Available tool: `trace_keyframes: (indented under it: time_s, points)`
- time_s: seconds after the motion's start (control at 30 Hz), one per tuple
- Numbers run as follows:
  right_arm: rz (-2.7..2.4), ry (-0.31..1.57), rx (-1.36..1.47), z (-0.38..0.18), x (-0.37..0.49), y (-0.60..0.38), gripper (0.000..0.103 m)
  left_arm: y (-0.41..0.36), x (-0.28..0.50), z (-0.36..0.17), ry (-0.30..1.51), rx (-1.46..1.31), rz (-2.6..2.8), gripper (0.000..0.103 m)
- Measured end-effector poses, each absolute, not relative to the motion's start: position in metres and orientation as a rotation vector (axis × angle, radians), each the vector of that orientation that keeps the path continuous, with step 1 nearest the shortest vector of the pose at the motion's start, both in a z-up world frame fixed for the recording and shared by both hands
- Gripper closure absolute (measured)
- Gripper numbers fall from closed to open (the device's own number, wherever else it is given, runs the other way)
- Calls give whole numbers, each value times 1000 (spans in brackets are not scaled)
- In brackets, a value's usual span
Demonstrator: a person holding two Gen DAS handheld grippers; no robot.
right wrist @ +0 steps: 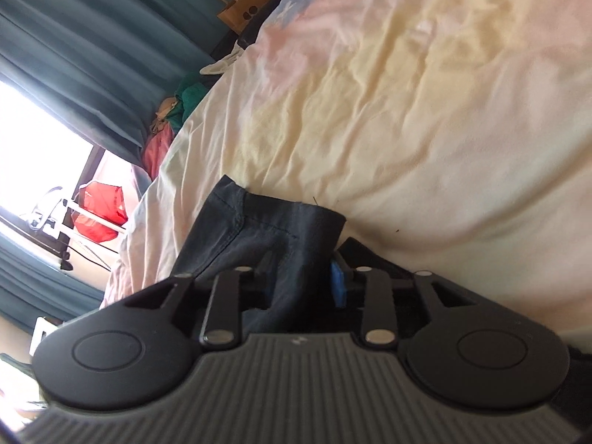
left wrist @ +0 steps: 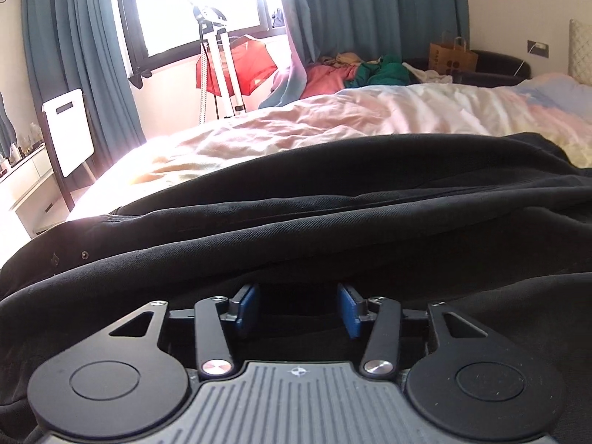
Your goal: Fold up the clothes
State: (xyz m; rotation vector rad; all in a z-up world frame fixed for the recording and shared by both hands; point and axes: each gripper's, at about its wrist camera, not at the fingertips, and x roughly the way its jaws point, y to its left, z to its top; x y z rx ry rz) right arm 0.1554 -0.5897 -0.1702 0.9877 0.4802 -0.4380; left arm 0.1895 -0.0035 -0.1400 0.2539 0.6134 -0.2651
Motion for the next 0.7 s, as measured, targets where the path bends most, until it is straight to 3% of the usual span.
trace_keyframes:
  time_s: [0.1, 0.2, 0.7]
  points:
    - [-436, 447, 824, -135, 139, -564, 34, -2, 161, -123, 586, 201, -268, 34]
    - [-373, 414, 659, -103, 119, -534, 24, -3, 132, -105, 554, 170, -282, 27]
    - [-3, 435, 239, -47, 15, -369, 21, 44, -11, -59, 477, 20, -174, 2]
